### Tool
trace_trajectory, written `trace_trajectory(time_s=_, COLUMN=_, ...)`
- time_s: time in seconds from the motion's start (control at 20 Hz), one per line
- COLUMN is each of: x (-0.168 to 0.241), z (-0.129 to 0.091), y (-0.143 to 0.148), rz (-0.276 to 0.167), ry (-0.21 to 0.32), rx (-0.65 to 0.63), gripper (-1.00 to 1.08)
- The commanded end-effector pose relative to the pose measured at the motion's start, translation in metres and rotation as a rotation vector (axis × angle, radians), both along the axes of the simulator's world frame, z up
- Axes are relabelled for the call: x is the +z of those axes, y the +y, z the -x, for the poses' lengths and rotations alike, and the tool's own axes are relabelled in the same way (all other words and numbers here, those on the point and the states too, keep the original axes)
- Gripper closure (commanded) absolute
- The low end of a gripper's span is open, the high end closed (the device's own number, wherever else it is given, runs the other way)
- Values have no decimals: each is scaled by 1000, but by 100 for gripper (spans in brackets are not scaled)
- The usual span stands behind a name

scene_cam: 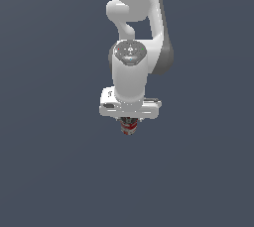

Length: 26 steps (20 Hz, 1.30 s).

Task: Pick up the object and move it to a goal position.

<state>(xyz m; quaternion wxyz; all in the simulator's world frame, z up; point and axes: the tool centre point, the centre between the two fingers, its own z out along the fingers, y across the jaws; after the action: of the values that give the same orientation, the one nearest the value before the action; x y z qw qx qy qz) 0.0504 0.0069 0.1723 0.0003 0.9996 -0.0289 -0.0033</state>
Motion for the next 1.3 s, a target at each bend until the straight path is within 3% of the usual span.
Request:
trace_trajectory(time_s=0.0, x=28, z=8, y=13, rz=0, ry=-5, rx=1, gripper=108)
trace_trajectory(time_s=0.75, x=173, z=58, y=85, rz=1, ry=-6, rx=1, gripper=108)
trace_trajectory(time_s=1.25, x=213, z=68, y=105, rz=0, ry=-7, rx=0, gripper=108)
